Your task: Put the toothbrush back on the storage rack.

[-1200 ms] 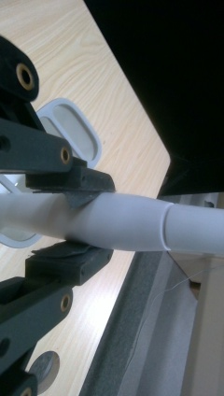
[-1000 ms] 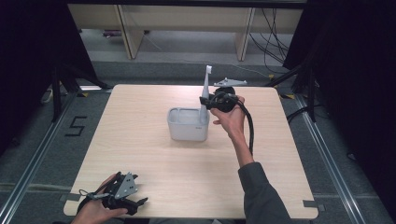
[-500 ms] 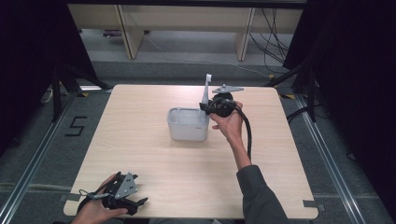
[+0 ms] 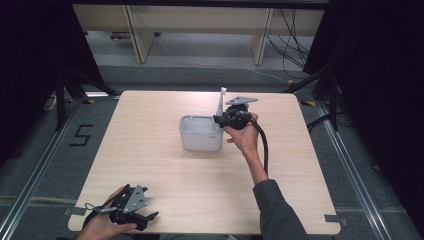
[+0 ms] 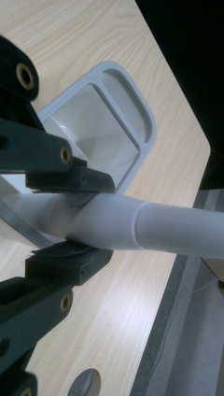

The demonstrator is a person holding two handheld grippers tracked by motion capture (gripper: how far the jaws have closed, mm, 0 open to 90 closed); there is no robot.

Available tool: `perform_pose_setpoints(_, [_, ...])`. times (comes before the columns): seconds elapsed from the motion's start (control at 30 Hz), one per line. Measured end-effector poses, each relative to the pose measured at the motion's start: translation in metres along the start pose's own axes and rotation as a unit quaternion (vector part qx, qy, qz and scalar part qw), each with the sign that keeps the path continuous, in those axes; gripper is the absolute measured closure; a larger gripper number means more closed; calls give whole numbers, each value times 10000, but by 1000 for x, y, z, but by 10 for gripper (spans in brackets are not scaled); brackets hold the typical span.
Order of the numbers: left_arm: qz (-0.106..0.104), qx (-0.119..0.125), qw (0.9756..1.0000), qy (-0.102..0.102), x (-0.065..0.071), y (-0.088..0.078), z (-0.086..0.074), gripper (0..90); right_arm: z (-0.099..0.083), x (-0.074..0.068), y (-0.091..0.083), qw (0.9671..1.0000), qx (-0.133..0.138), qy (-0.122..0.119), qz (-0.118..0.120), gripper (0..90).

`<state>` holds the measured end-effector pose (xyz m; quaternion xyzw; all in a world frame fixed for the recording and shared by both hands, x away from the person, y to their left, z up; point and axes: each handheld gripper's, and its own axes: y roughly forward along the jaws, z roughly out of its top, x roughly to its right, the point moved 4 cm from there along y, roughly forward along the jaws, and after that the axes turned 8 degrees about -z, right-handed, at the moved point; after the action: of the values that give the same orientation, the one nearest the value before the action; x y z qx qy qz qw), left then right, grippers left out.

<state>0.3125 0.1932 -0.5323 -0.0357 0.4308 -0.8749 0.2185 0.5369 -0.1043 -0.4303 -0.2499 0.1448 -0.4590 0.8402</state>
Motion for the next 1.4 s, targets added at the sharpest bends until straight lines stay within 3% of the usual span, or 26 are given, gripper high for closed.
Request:
perform_pose_setpoints(0.1, [-7,3,10000,1,0,0,0,163,-1,-1,1,10000,-21,30,3,668])
perform_pose_setpoints(0.3, [-2,0,10000,6,0,0,0,163,-1,-1,3,9998,-11,-177,-76,668])
perform_pose_setpoints(0.33, [11,21,10000,-4,0,0,0,164,-1,-2,4,10000,26,-69,-65,668])
perform_pose_setpoints(0.53, [0,0,10000,8,0,0,0,163,-2,-2,5,10000,-3,-49,-43,662])
perform_pose_setpoints(0.6, [-2,-5,10000,7,0,0,0,163,-1,-2,4,9999,72,65,-50,634])
perform_pose_setpoints(0.8, [18,-48,10000,47,-1,0,0,163,3,-1,-2,9998,166,-69,-52,621])
perform_pose_setpoints(0.9, [18,64,10000,-51,1,1,0,163,3,0,-2,9998,157,37,-100,551])
perform_pose_setpoints(0.97, [2,4,10000,-6,0,0,0,163,3,3,-3,9998,174,-52,-125,546])
perform_pose_setpoints(1.0, [-20,-23,10000,-10,0,0,0,163,3,1,-4,9998,151,122,-88,533])
perform_pose_setpoints(1.03, [-4,-38,10000,-1,0,0,0,163,4,3,-6,9997,203,146,-84,482])
perform_pose_setpoints(1.1, [38,-65,10000,42,0,-1,0,163,4,5,-6,9997,213,114,-82,466])
perform_pose_setpoints(1.13, [35,63,10000,-57,0,1,0,163,4,5,-10,9995,146,267,-102,455])
perform_pose_setpoints(1.27, [27,-39,10000,36,-1,0,0,163,5,8,-15,9993,240,281,-93,423])
perform_pose_setpoints(1.4, [5,-13,10000,5,0,0,0,163,4,10,-19,9990,254,350,-103,410])
